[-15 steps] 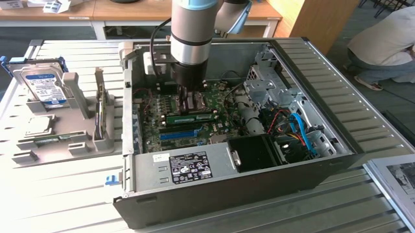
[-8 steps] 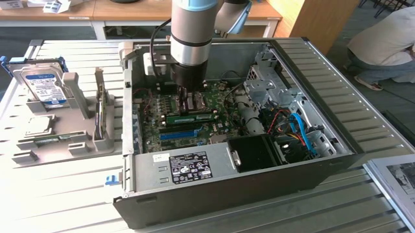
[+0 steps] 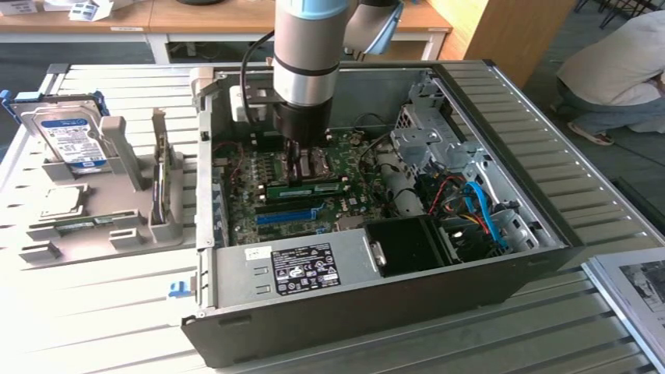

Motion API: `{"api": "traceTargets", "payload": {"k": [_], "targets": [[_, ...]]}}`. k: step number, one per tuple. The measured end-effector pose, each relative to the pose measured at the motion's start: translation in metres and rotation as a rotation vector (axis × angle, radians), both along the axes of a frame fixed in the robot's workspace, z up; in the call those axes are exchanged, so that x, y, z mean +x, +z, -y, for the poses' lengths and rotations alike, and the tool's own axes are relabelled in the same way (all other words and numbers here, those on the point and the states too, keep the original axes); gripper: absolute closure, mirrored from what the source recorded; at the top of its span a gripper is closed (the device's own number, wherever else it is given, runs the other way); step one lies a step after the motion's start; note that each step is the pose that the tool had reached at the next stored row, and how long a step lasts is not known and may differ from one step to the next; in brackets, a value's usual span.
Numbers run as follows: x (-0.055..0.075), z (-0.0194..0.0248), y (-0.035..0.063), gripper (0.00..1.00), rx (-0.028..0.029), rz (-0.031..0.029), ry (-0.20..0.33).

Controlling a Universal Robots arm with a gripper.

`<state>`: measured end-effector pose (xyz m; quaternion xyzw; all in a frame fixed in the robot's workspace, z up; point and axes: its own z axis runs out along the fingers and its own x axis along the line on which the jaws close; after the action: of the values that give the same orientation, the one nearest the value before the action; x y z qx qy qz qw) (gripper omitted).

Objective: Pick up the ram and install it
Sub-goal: 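Press down the ram until it locks into place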

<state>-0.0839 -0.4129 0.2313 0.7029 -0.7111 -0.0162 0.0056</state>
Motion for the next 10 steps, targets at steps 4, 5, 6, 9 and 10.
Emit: {"api": "traceTargets", "payload": {"k": [4,5,6,9,10], "targets": [[0.0000,0.0000,-0.0017,0.90,0.0000,0.0000,0.000],[0.0000,0.0000,-0.0021,0.90,-0.0001,0.0000,0.000],[0.0000,0.0000,-0.0024,0.90,-0.0001,-0.0001,0.000],[0.0000,0.0000,-0.0026,0.90,-0.0002,-0.0001,0.000],[0.0000,0.0000,-0.0026,0.90,-0.0002,-0.0001,0.000]]}}
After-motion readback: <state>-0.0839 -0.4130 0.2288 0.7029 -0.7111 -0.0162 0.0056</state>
